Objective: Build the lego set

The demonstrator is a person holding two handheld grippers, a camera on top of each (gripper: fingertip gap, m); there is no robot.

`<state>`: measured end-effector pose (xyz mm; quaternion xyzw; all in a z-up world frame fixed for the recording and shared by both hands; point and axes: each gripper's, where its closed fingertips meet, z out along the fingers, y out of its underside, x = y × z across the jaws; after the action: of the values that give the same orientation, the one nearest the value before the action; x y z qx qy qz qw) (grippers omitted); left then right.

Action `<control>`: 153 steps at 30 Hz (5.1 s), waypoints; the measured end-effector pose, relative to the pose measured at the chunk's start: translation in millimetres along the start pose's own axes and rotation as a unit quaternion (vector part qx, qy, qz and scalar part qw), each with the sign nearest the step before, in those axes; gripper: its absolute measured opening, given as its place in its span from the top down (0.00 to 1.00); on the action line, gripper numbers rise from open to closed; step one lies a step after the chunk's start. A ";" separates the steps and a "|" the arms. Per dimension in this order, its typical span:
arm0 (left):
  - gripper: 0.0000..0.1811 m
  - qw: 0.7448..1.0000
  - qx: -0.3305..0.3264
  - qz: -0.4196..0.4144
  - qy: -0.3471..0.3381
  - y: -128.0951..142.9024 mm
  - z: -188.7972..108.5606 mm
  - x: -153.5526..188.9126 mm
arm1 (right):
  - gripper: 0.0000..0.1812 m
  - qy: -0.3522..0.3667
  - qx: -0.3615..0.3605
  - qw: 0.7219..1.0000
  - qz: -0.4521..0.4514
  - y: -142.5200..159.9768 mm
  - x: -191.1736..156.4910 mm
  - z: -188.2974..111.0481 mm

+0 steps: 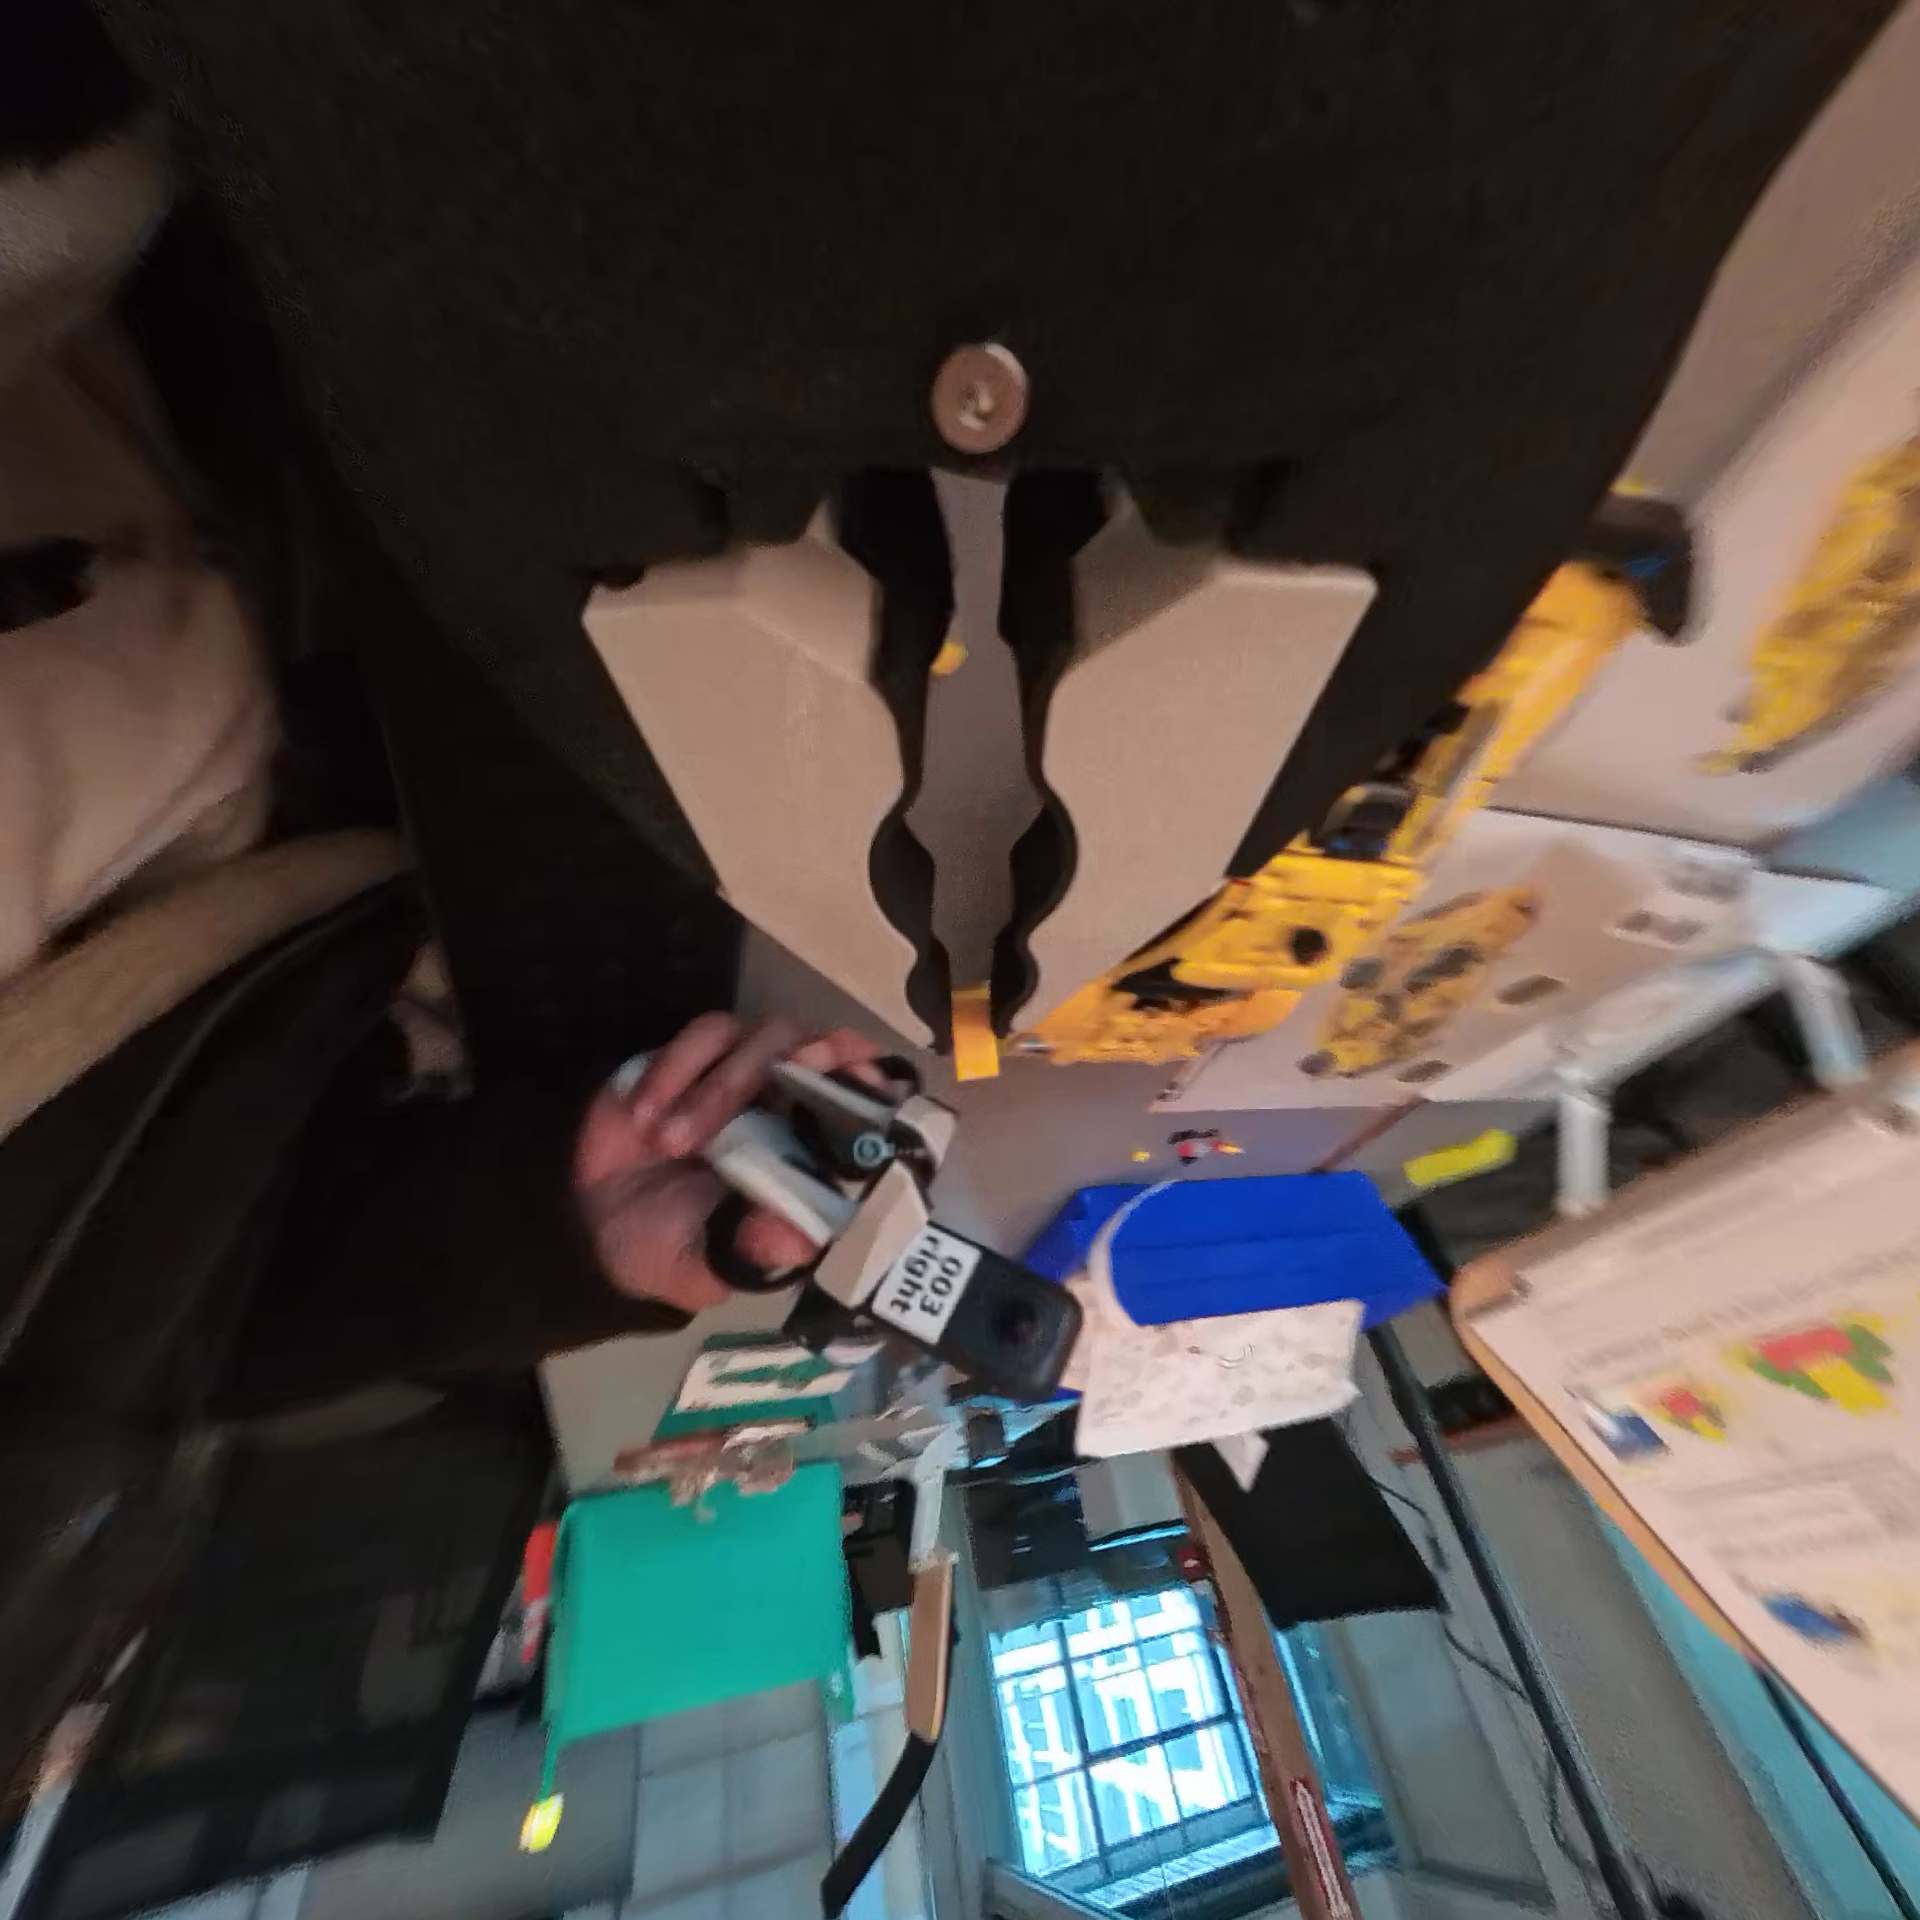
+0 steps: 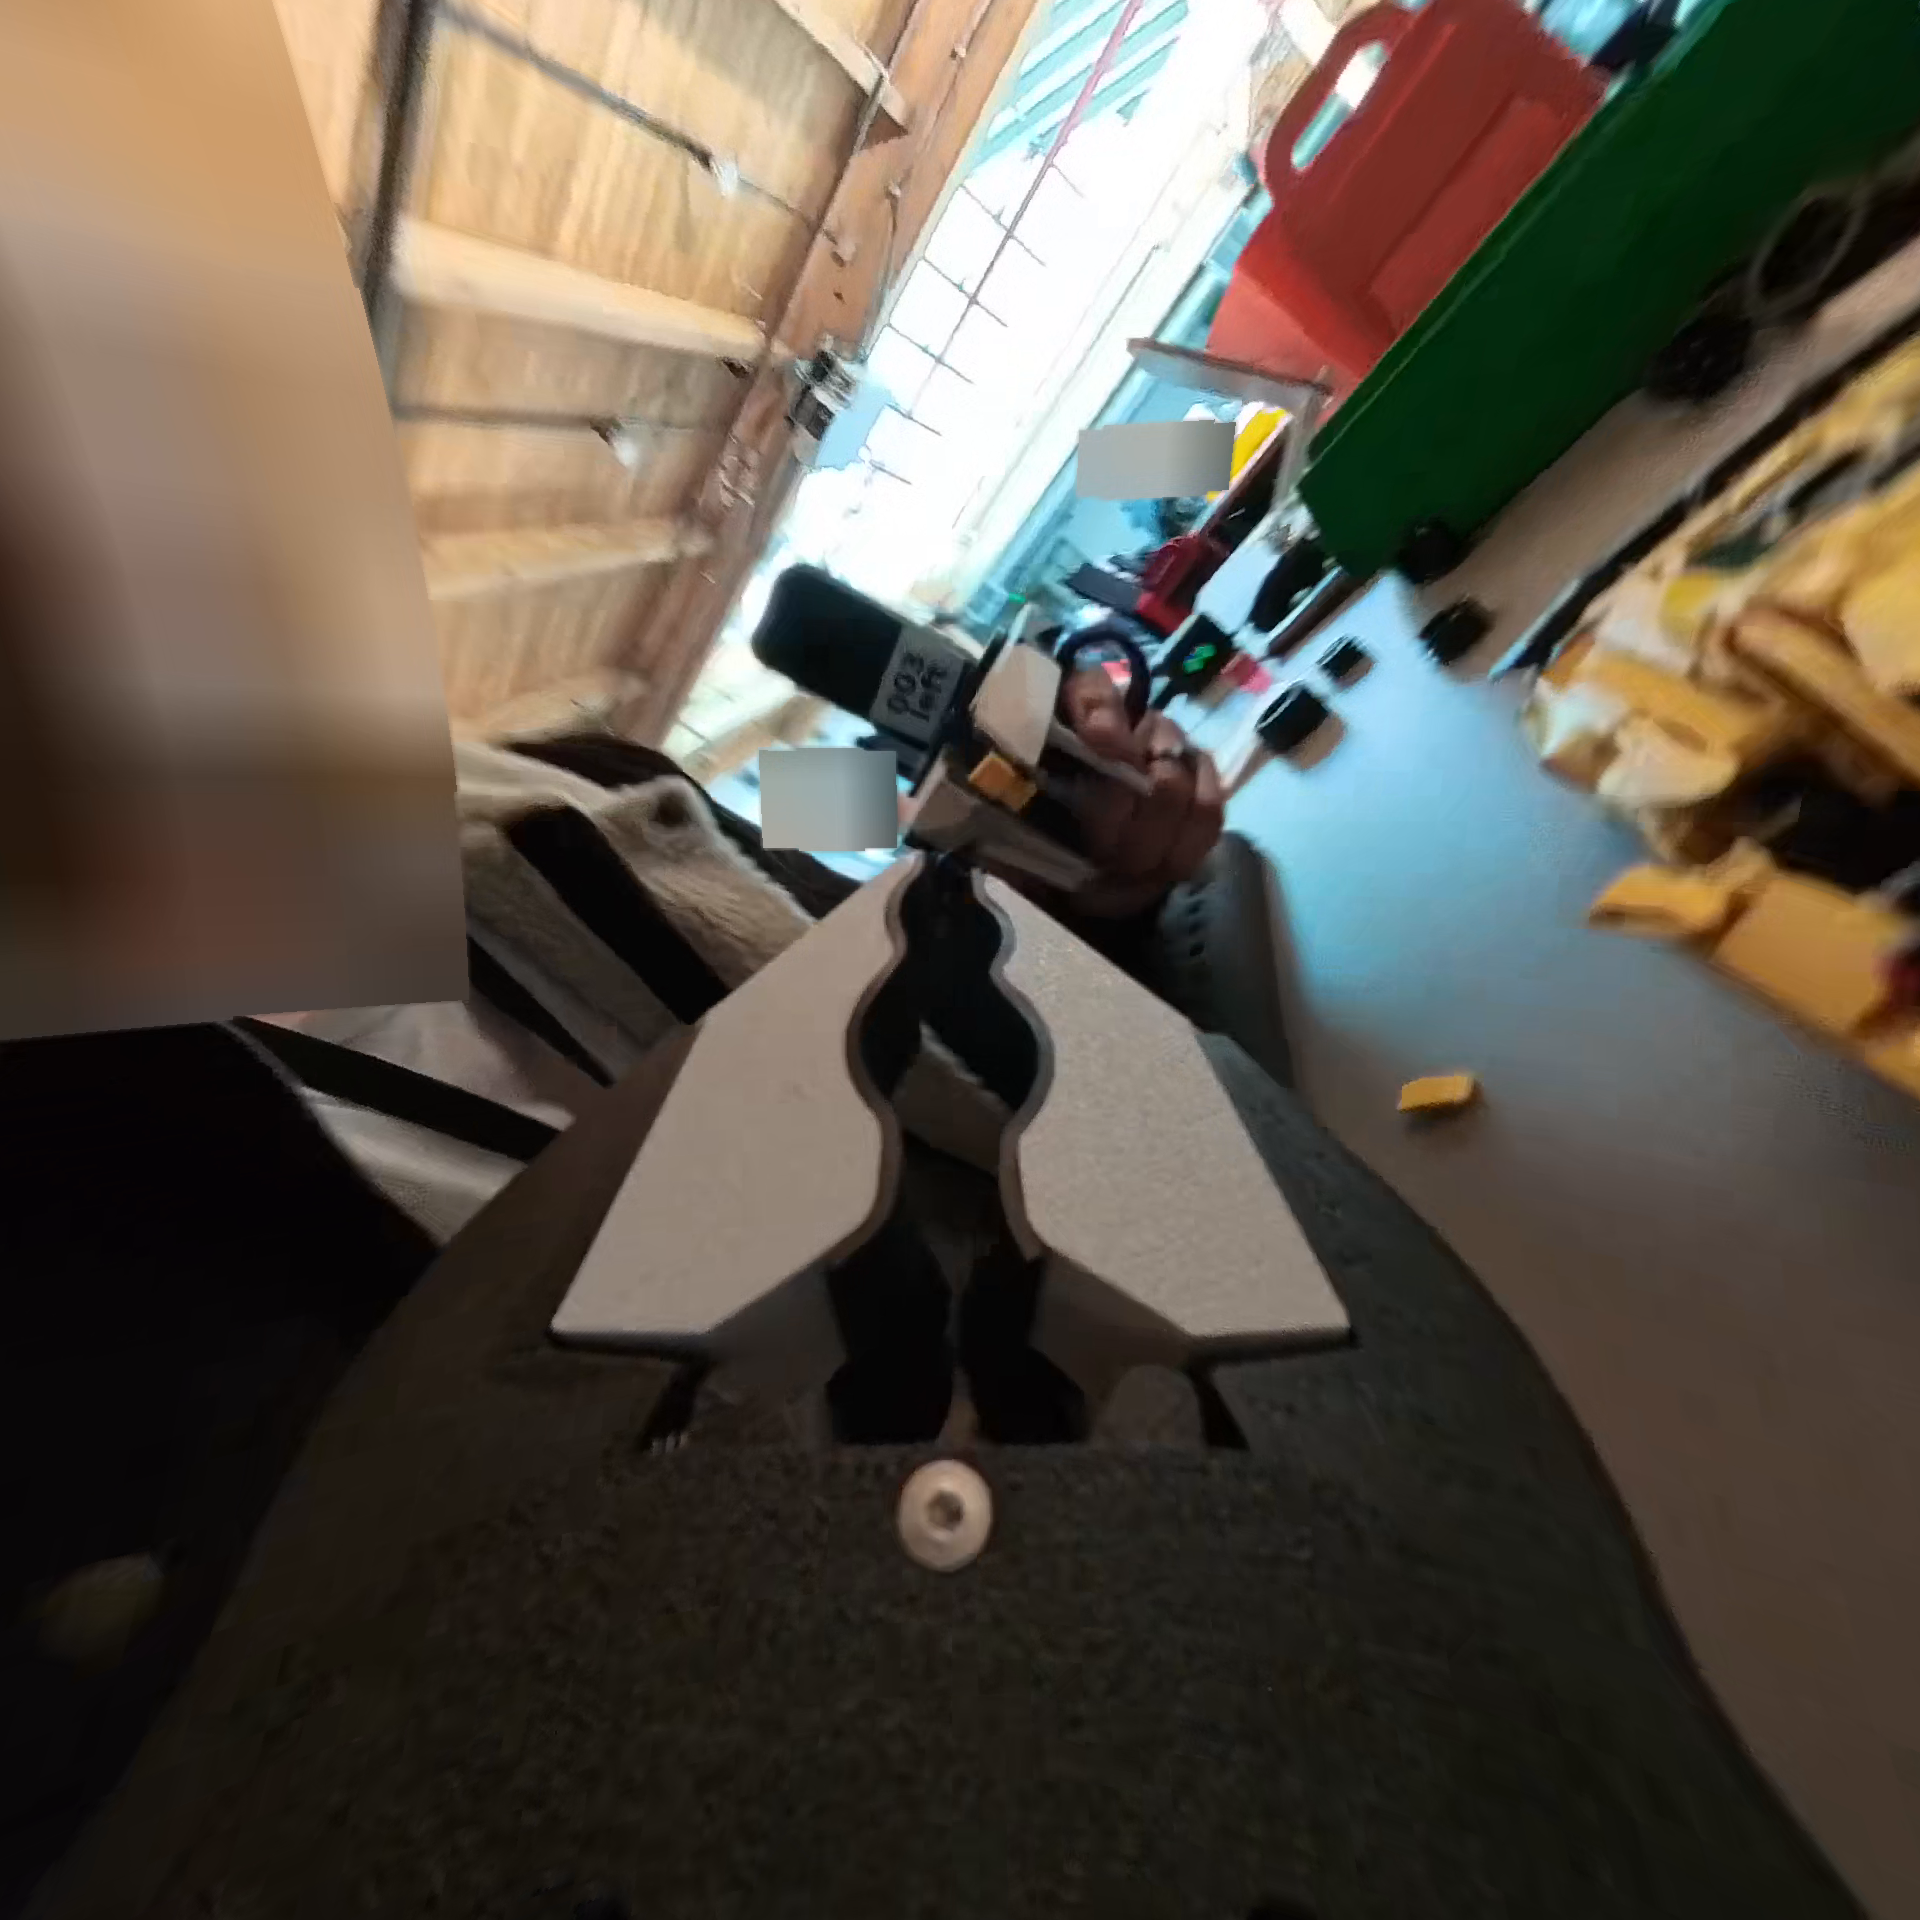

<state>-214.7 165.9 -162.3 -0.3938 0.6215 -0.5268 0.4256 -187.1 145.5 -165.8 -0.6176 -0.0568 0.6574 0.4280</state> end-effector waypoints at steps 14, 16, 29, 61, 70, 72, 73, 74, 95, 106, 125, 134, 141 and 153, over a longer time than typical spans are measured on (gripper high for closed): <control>0.96 0.953 0.037 -0.291 0.071 13.8 17.3 2.3 | 0.97 0.138 -0.007 0.974 -0.182 -5.1 23.9 20.4; 0.96 0.952 0.036 -0.297 0.069 15.1 17.5 0.7 | 0.97 0.124 0.007 0.978 -0.166 -8.1 20.8 20.8; 0.96 0.934 0.082 -0.345 0.053 8.2 18.9 -9.7 | 0.97 0.103 0.081 0.987 -0.088 -23.3 22.4 30.6; 0.97 0.907 0.169 -0.379 0.072 -11.0 4.7 -18.9 | 0.97 0.108 -0.004 0.991 -0.078 -27.2 21.5 66.5; 0.96 0.921 0.171 -0.344 0.062 -15.8 2.8 -16.4 | 0.96 0.066 -0.002 0.997 -0.046 -33.4 8.7 61.5; 0.96 0.920 0.173 -0.346 0.063 -16.1 1.5 -17.7 | 0.96 0.067 -0.006 0.996 -0.051 -33.7 7.9 58.6; 0.96 0.920 0.174 -0.346 0.062 -16.0 1.3 -18.3 | 0.96 0.067 -0.008 0.996 -0.052 -33.2 7.6 57.8; 0.96 0.920 0.174 -0.346 0.063 -16.2 1.3 -17.9 | 0.95 0.067 -0.010 0.996 -0.053 -32.5 7.2 57.5; 0.96 0.982 0.021 -0.188 -0.002 17.1 18.6 -6.5 | 0.96 0.213 -0.122 0.961 -0.129 -17.8 14.0 18.4; 0.96 0.987 0.015 -0.159 0.008 16.0 22.4 2.7 | 0.96 0.207 -0.174 0.954 -0.125 -2.7 16.7 33.7; 0.96 0.953 0.122 -0.275 0.045 -8.7 8.7 -8.7 | 0.96 0.137 -0.085 0.984 -0.074 -21.5 7.5 54.5; 0.96 0.950 0.171 -0.257 0.037 -23.8 -3.2 -13.0 | 0.96 0.166 -0.100 0.973 -0.126 -29.8 -1.5 70.7; 0.96 0.951 0.175 -0.253 0.040 -25.8 -4.8 -11.5 | 0.94 0.168 -0.099 0.970 -0.141 -31.1 -7.7 71.9; 0.96 0.950 0.172 -0.258 0.040 -24.4 -3.9 -12.2 | 0.90 0.155 -0.101 0.971 -0.154 -25.2 -11.4 65.3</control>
<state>-213.3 175.2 -136.4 -0.4403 0.4153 -0.7326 0.3115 -232.3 183.7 -126.8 -0.7356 -0.1502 0.4709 0.4632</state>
